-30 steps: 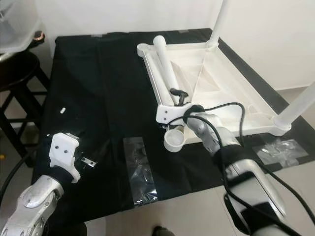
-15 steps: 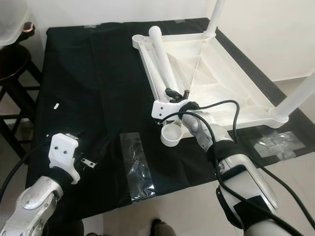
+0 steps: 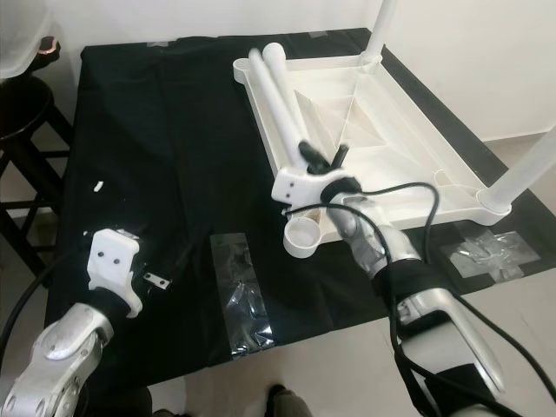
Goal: Building children table
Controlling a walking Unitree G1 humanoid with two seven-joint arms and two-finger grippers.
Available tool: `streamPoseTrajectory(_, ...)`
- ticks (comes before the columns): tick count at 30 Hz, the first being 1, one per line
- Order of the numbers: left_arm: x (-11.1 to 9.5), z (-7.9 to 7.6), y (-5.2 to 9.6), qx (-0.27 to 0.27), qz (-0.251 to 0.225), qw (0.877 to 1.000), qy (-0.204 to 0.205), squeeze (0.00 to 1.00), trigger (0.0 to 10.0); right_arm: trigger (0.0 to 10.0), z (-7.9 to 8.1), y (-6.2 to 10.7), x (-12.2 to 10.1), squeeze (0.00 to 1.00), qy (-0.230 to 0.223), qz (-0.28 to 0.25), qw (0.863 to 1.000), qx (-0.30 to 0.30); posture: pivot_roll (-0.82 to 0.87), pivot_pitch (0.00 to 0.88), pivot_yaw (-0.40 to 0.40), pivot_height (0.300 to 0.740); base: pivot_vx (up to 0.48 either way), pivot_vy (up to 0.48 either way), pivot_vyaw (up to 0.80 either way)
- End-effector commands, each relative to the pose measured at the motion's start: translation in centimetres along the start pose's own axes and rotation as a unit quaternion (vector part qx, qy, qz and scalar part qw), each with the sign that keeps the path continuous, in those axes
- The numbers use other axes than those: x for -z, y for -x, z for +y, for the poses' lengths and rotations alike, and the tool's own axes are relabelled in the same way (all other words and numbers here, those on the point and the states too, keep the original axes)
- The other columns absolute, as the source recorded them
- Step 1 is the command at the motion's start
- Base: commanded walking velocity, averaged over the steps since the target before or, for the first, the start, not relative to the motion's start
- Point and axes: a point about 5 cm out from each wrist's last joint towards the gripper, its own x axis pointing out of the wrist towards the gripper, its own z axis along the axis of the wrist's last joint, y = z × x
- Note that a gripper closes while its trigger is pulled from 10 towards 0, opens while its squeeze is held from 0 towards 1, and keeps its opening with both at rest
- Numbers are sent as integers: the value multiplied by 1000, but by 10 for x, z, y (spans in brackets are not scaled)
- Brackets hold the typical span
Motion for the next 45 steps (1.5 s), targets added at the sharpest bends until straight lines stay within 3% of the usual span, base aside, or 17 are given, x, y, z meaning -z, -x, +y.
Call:
streamPoseTrajectory(1, 2, 3, -1, -6, 2, 1000, 15, 0, 10000, 0, -11, 1, -2, 0, -9, -6, 999, 34, -4, 133, -33, 740, 0, 0, 0)
streamPoseTrajectory(4, -13, 15, -11, -21, -21, 998, 49, 0, 10000, 0, -34, 1, -14, 0, -54, -40, 993, 95, -5, 120, -25, 740, 0, 0, 0)
streamPoseTrajectory(5, -31, 27, -22, -32, -53, 993, 101, 0, 10000, 0, -56, 1, -27, 0, -157, -78, 973, 152, -2, 111, -22, 740, 0, 0, 0)
streamPoseTrajectory(8, -35, 29, -24, -33, -60, 991, 112, 0, 10000, 0, -60, 2, -29, 0, -181, -85, 966, 163, -2, 111, -22, 740, 0, 0, 0)
streamPoseTrajectory(9, -52, 39, -33, -32, -91, 980, 172, 0, 10000, 0, -76, 1, -35, 0, -279, -104, 937, 181, -2, 95, -15, 740, 0, 0, 0)
streamPoseTrajectory(10, -75, 46, -44, -12, -134, 961, 241, 0, 10000, 2549, -93, 1, -42, 0, -410, -134, 882, 188, 0, 86, -13, 740, 0, 0, 0)
streamPoseTrajectory(11, -100, 51, -52, 27, -183, 930, 317, 0, 10000, 8745, -107, 4, -50, 0, -555, -183, 795, 165, 0, 80, -10, 740, 0, 0, 0)
streamPoseTrajectory(12, -100, 51, -52, 27, -183, 930, 317, 0, 10000, 8745, -107, 4, -50, 0, -555, -183, 795, 165, 0, 80, -10, 740, 0, 0, 0)
streamPoseTrajectory(13, -117, 54, -55, 58, -213, 905, 363, 0, 10000, 8745, -115, 7, -56, 0, -635, -229, 725, 138, -2, 78, -9, 740, 0, 0, 0)
streamPoseTrajectory(14, -127, 56, -57, 80, -233, 884, 397, 0, 10000, 10000, -119, 10, -61, 0, -663, -265, 691, 113, -2, 74, -8, 740, 0, 0, 0)
streamPoseTrajectory(16, -141, 55, -56, 135, -261, 840, 457, 0, 10000, 10000, -120, 20, -66, 0, -684, -313, 655, 70, -2, 68, -4, 740, 0, 0, 0)
streamPoseTrajectory(22, -162, 45, -50, 250, -295, 779, 494, 0, 10000, 10000, -112, 48, -82, 0, -695, -407, 592, -44, 6, 57, 1, 740, 0, 0, 0)
streamPoseTrajectory(29, -178, 42, -47, 319, -300, 735, 517, 0, 10000, 10000, -85, 71, -103, 0, -642, -434, 601, -196, 11, 54, 4, 740, 0, 0, 0)
streamPoseTrajectory(39, -185, 46, -47, 333, -285, 721, 536, 0, 10000, 10000, -42, 92, -121, 0, -576, -402, 621, -348, 19, 53, -1, 740, 0, 0, 0)
streamPoseTrajectory(40, -186, 47, -46, 333, -288, 714, 544, 0, 9098, 10000, -41, 93, -120, 0, -575, -398, 622, -352, 20, 53, -2, 740, 0, 0, 0)
streamPoseTrajectory(41, -189, 49, -45, 341, -292, 701, 554, 0, 0, 10000, -40, 93, -119, 0, -574, -393, 624, -355, 19, 53, -3, 740, 0, 0, 0)
streamPoseTrajectory(45, -191, 49, -43, 353, -293, 694, 554, 0, 0, 10000, -40, 94, -117, 0, -573, -390, 627, -356, 17, 53, -4, 740, 0, 0, 0)
